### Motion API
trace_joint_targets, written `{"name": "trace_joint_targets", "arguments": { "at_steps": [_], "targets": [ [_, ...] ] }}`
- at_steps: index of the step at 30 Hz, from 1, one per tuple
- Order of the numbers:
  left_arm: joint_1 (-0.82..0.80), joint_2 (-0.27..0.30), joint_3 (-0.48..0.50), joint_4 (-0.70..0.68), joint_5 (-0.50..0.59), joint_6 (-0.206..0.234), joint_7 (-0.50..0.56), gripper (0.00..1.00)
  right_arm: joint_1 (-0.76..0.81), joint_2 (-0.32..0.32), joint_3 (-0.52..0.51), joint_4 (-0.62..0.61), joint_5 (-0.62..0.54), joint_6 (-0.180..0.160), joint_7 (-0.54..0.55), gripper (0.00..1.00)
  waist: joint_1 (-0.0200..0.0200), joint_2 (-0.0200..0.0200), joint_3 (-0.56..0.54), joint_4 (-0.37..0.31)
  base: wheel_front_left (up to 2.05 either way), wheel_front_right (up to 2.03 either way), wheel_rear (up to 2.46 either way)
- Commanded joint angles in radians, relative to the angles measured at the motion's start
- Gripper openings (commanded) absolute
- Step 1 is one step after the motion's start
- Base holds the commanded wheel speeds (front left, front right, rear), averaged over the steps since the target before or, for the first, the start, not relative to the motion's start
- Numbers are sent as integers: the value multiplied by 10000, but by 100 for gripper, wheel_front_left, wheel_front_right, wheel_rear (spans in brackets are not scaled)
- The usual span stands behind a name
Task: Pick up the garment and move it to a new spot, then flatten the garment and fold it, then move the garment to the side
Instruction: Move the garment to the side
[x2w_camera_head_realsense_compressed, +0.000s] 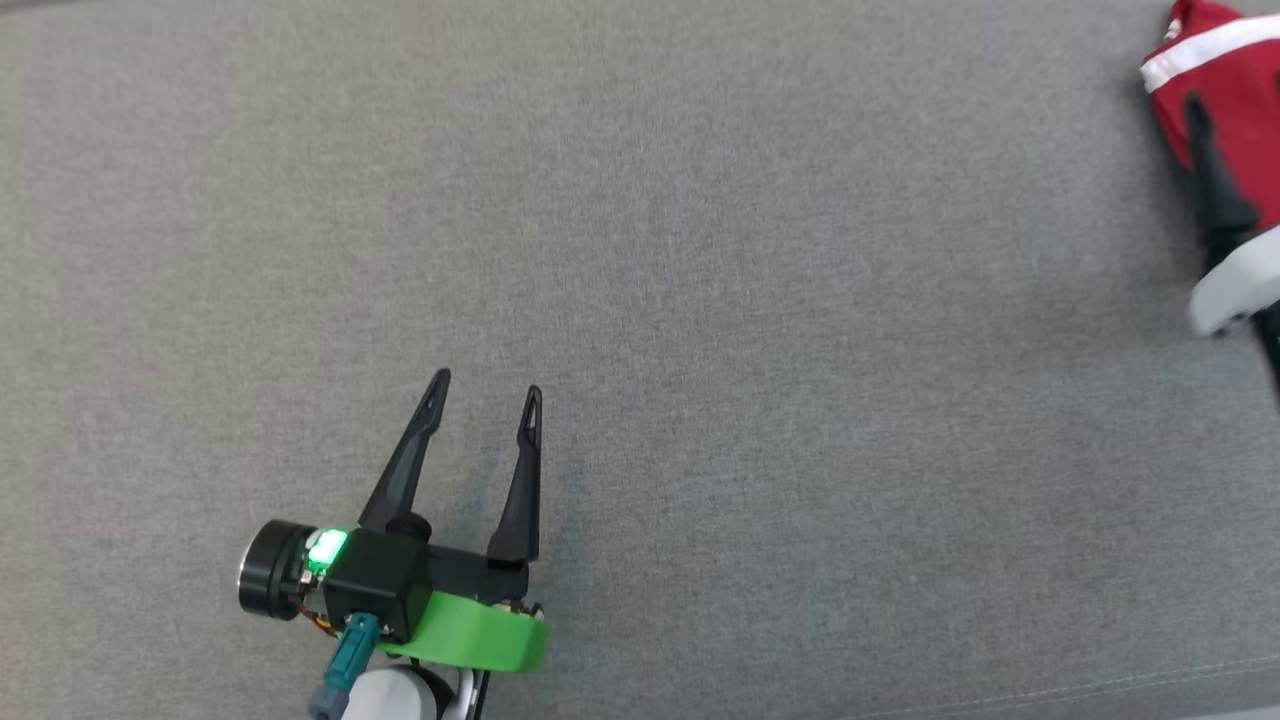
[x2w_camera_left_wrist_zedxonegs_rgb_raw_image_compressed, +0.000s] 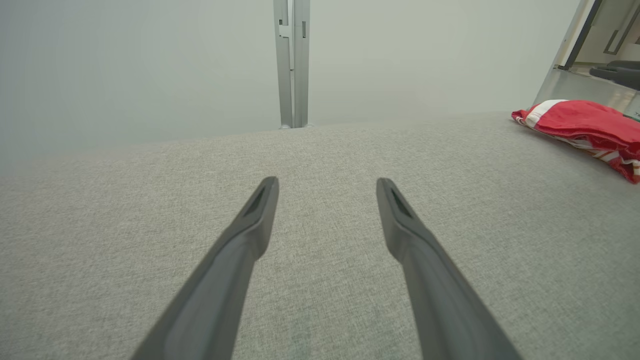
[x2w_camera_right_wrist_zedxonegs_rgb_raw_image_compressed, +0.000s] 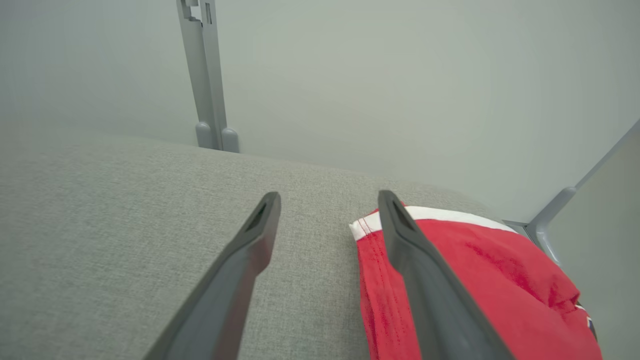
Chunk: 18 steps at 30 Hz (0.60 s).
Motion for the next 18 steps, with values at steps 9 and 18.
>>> {"name": "trace_joint_targets", "arguments": {
  "at_steps": [9,18],
  "targets": [
    [397,37,-145,633,-613,545,2,100,3774,2780,-2296,-2841,-1905,-14,-34,100,-1,0,-2047,393,0,0,0],
    [1086,37,-130,311,-495,848,3,100,6128,4171,-2885,-4462,-2658,-11,-35,100,-1,0,-3081,705,0,0,0]
  ]
}}
